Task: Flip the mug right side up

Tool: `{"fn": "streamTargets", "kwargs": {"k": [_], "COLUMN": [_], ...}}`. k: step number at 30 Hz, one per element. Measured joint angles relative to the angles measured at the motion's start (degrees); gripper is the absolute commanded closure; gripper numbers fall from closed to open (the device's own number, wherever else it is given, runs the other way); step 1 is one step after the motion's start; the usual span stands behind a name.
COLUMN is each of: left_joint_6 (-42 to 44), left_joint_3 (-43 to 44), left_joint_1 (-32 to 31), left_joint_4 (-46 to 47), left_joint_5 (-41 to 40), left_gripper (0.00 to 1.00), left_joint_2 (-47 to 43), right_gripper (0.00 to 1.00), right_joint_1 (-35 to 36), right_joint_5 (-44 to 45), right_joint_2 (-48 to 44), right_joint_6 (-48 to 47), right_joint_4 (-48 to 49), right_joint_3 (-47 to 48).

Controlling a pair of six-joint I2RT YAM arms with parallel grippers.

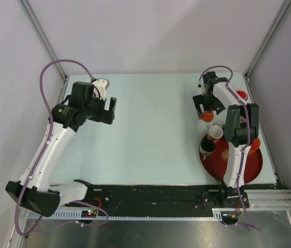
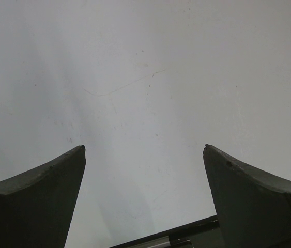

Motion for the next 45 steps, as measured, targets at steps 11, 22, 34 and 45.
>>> {"fn": "streamTargets", "kwargs": {"k": [11, 22, 34, 45], "left_joint_6": [0.04, 0.55, 1.42, 1.55], "left_joint_3": [0.11, 0.24, 0.74, 1.40], "left_joint_1": [0.00, 0.00, 0.85, 1.07], "left_joint_4": [0.00, 0.07, 0.17, 0.20], "left_joint_5": [-0.04, -0.28, -1.46, -1.60], "left_gripper": [0.02, 0.02, 0.02, 0.02], "left_joint_2": [-0.72, -0.66, 1.38, 2.25], "right_gripper": [0.01, 0.01, 0.02, 0.48], "right_joint_1": [-0.42, -6.10, -6.82, -5.31], "right_joint_5": [-4.44, -23.02, -28.26, -26.64], "right_joint_2": [-1.25, -10.95, -4.00, -0.07], "right_joint_6": [-13.81, -43.34, -62.84, -65.68], "right_joint_4": [5.49, 9.53, 2.95, 2.19], "right_joint_3": [-4.70, -14.16, -7.37, -6.16]}}
